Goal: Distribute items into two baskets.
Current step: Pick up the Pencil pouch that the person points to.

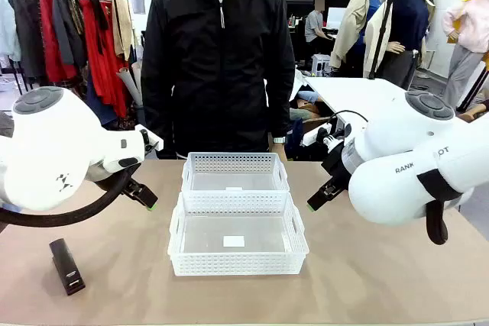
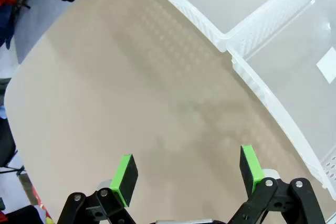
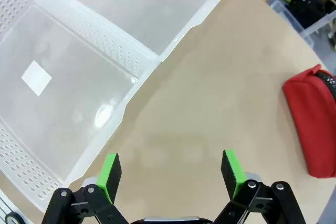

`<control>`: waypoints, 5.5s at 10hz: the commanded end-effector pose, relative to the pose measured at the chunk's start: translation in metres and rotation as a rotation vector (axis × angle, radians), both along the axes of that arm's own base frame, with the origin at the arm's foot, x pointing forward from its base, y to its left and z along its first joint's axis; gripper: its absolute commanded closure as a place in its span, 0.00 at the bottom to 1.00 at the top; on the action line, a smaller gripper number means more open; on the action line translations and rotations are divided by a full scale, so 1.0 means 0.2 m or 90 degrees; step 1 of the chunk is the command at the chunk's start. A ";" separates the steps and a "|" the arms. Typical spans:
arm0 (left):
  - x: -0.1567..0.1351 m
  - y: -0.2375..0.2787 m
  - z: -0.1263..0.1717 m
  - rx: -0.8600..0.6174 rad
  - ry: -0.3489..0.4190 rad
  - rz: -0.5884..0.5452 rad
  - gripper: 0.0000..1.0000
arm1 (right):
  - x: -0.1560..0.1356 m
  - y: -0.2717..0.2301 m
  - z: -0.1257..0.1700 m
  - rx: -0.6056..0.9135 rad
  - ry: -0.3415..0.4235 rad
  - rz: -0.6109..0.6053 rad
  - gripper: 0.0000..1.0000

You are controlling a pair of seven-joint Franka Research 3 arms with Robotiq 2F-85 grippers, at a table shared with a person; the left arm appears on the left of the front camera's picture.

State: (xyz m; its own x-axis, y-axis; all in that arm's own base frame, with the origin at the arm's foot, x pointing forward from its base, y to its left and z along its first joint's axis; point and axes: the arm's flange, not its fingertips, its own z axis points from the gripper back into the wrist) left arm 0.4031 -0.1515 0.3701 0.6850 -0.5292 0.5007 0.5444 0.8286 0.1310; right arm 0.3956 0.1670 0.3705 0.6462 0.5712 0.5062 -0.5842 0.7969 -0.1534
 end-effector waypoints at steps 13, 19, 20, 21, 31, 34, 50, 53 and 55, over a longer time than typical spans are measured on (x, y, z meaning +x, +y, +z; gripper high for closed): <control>0.00 0.02 0.03 -0.016 0.000 0.012 0.00 | 0.01 -0.02 0.04 0.009 -0.009 -0.002 0.00; -0.06 0.37 0.42 -0.119 0.092 -0.006 0.00 | 0.03 -0.24 0.49 0.125 0.028 -0.022 0.00; -0.11 0.48 0.50 -0.145 0.122 -0.011 0.00 | 0.02 -0.31 0.56 0.146 0.050 -0.011 0.00; -0.15 0.55 0.55 -0.160 0.146 -0.006 0.00 | 0.01 -0.38 0.62 0.154 0.064 -0.018 0.00; -0.54 1.05 0.65 -0.252 0.036 0.033 0.00 | -0.29 -1.12 0.73 0.217 0.074 -0.018 0.00; -0.66 1.10 0.61 -0.270 0.006 0.060 0.00 | -0.38 -1.21 0.71 0.211 0.048 -0.027 0.00; -0.63 1.37 0.92 -0.277 0.002 0.096 0.00 | -0.42 -1.36 0.83 0.256 0.019 -0.055 0.00; -0.63 1.37 0.92 -0.277 0.002 0.096 0.00 | -0.42 -1.36 0.83 0.256 0.019 -0.055 0.00; -0.63 1.37 0.92 -0.277 0.002 0.096 0.00 | -0.42 -1.36 0.83 0.256 0.019 -0.055 0.00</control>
